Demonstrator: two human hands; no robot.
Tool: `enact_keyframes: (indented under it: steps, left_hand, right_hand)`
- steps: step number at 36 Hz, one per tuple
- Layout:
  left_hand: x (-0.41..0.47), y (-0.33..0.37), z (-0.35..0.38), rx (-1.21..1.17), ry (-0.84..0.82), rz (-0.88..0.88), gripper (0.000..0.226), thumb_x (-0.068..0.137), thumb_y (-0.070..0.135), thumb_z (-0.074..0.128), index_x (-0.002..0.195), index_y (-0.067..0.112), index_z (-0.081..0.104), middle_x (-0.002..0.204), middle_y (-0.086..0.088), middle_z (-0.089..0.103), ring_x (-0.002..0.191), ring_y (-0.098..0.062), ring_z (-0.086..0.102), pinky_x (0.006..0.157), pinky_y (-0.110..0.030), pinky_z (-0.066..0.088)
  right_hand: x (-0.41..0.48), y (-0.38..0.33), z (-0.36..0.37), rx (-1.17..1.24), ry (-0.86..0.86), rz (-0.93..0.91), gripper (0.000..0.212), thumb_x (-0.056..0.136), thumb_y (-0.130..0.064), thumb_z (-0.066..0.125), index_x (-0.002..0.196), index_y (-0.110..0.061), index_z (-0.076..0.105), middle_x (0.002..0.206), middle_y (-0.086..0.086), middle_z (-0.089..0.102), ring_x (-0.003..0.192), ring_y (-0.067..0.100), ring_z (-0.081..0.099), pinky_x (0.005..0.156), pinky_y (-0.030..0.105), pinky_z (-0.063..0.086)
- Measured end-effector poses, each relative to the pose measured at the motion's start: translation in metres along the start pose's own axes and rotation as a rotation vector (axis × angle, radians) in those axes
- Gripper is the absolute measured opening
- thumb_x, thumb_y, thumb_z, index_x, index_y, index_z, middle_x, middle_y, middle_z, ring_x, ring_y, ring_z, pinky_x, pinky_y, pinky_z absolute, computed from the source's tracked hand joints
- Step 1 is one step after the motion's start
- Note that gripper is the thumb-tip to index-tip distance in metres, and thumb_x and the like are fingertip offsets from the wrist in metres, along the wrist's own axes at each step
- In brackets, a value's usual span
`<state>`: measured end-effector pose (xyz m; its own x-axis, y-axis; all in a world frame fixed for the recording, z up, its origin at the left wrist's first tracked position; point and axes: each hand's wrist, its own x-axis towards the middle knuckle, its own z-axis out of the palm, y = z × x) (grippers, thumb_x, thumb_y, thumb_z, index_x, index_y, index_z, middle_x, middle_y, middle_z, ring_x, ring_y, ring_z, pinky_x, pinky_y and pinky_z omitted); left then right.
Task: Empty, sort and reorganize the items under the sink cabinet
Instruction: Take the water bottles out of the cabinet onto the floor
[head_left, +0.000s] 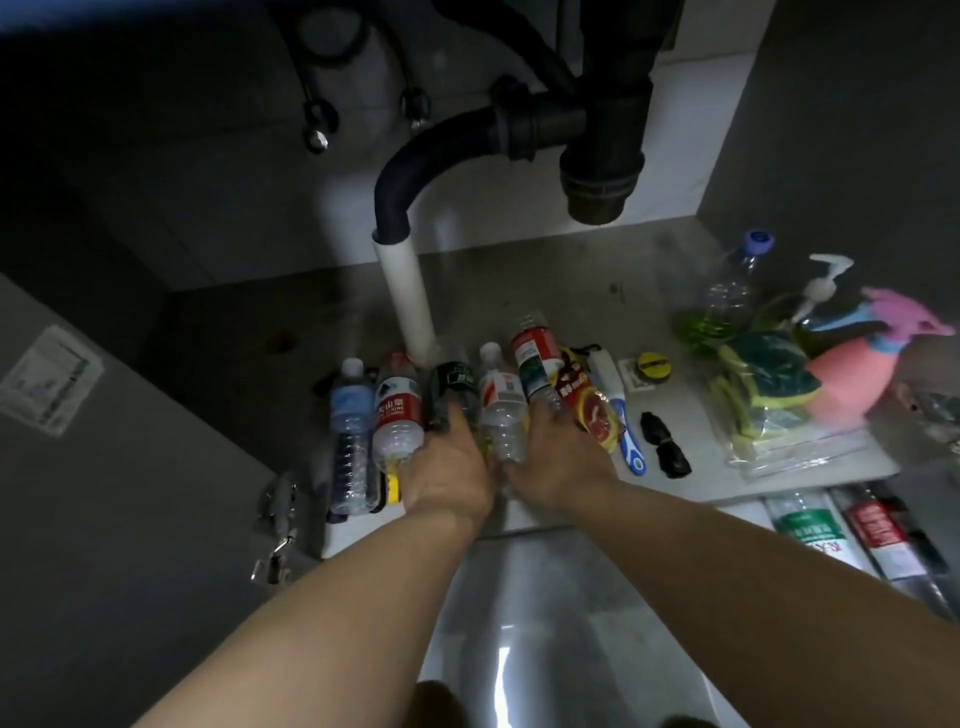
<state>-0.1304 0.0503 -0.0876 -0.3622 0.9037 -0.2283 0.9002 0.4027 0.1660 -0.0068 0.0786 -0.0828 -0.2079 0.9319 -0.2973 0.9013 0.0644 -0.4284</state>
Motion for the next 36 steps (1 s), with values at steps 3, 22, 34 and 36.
enact_keyframes:
  steps: [3,22,34,36]
  left_hand:
    - [0.002,-0.006,0.008,-0.081,0.002,-0.019,0.079,0.098,0.024,0.052,0.159,0.017,0.000,0.123,-0.020,0.065,0.110,-0.036,0.066,0.091,-0.045,0.052]
    - [-0.030,-0.022,-0.059,-0.413,0.019,0.010,0.056,0.091,0.038,0.059,0.142,0.030,0.035,0.122,-0.017,0.067,0.111,-0.040,0.064,0.095,-0.043,0.053]
    - [-0.111,0.056,-0.091,-0.830,-0.244,0.262,0.026,0.087,0.017,0.076,0.107,0.032,0.067,0.111,-0.016,0.068,0.078,-0.028,0.073,0.068,-0.039,0.064]
    - [-0.125,0.074,-0.083,-0.855,-0.294,0.302,0.026,0.090,0.012,0.073,0.109,0.029,0.069,0.111,-0.017,0.067,0.074,-0.025,0.073,0.060,-0.029,0.062]
  right_hand:
    - [0.007,-0.009,0.011,-0.049,0.032,0.037,0.089,0.082,-0.054,0.067,0.146,-0.013,0.022,0.140,0.015,0.047,0.121,0.033,0.055,0.095,0.042,0.050]
    - [-0.048,0.001,-0.063,0.057,-0.079,0.001,0.075,0.073,-0.063,0.062,0.130,-0.017,0.046,0.117,0.004,0.065,0.099,0.023,0.066,0.077,0.033,0.054]
    - [-0.198,0.193,-0.104,0.302,-0.254,0.384,0.065,0.074,-0.047,0.079,0.124,-0.022,0.046,0.096,0.005,0.061,0.063,0.017,0.063,0.046,0.021,0.049]
    - [-0.217,0.223,-0.088,0.295,-0.236,0.477,0.063,0.073,-0.051,0.078,0.121,-0.025,0.047,0.095,0.002,0.059,0.067,0.016,0.060,0.044,0.019,0.046]
